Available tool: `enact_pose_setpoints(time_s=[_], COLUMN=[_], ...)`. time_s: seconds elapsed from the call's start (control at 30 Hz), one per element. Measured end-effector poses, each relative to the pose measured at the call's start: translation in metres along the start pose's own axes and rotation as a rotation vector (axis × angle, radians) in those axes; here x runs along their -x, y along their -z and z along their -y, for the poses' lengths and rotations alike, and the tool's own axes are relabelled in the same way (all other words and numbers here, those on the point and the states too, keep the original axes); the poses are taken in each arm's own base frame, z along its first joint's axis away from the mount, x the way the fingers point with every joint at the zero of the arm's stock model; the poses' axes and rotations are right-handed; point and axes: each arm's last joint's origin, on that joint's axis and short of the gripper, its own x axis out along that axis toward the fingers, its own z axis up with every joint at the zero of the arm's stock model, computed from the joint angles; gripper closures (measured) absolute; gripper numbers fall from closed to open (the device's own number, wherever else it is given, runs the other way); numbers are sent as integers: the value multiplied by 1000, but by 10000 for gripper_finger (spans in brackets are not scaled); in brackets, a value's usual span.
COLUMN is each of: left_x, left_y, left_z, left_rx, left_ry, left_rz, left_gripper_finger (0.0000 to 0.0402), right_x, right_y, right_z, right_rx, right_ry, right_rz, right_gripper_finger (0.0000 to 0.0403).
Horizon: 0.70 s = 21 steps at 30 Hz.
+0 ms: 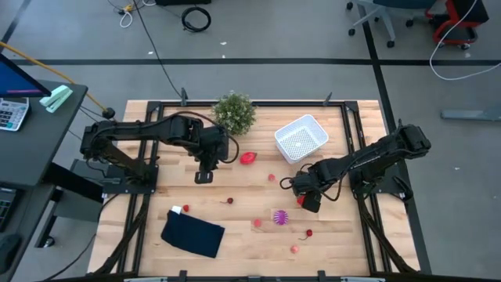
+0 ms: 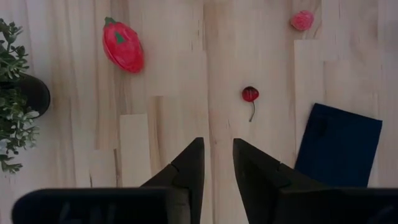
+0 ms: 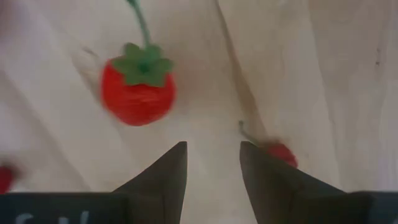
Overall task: Pick and placing Produce into tupperware
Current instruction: Put the top cherry into the bin
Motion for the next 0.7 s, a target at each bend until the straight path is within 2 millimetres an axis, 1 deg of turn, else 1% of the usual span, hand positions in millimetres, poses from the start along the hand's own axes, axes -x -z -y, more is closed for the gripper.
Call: enact_pose_setpoints(time_s=[0.2, 0.43, 0.57, 0.7], left_x=[0, 0, 0, 0], left_y=[0, 0, 0, 0], left_z=[0, 0, 0, 0], left_rx=[1, 6, 45, 48], left_ry=[0, 0, 0, 0], left_rz=[0, 1, 1, 1], left_gripper_finger=[319, 315, 320, 326], right_x=[-12, -12, -12, -12], right_y=[5, 3, 2, 1], right_z=[6, 6, 7, 6], right_rx=[13, 52, 71, 70], right_ry=[46, 95, 111, 105], right_rz=[13, 72, 87, 97], right_gripper_finger=[247, 247, 247, 247])
